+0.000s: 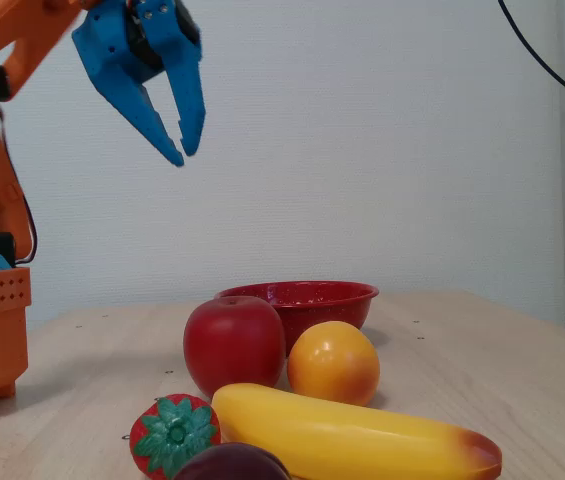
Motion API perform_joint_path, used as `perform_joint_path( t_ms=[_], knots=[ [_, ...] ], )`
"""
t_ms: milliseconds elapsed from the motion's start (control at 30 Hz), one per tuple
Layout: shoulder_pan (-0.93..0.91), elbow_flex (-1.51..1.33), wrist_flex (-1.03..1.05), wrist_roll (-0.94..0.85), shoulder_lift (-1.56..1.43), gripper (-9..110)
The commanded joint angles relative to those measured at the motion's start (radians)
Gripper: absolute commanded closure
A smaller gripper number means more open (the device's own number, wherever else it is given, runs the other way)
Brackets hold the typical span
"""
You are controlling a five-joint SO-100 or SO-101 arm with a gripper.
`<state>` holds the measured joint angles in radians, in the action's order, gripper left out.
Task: Put plum in the red bowl.
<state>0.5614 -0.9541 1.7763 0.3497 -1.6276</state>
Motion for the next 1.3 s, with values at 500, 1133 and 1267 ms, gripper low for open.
perform_joint_path(
  t_ms=[500,1133,1267],
  knots=[
    [0.255,0.660,0.026,0.187,0.543,101],
    [0.417,0.804,0.121,0.670,0.810,75],
    [0.448,0.848,0.121,0.776,0.876,62]
  ],
)
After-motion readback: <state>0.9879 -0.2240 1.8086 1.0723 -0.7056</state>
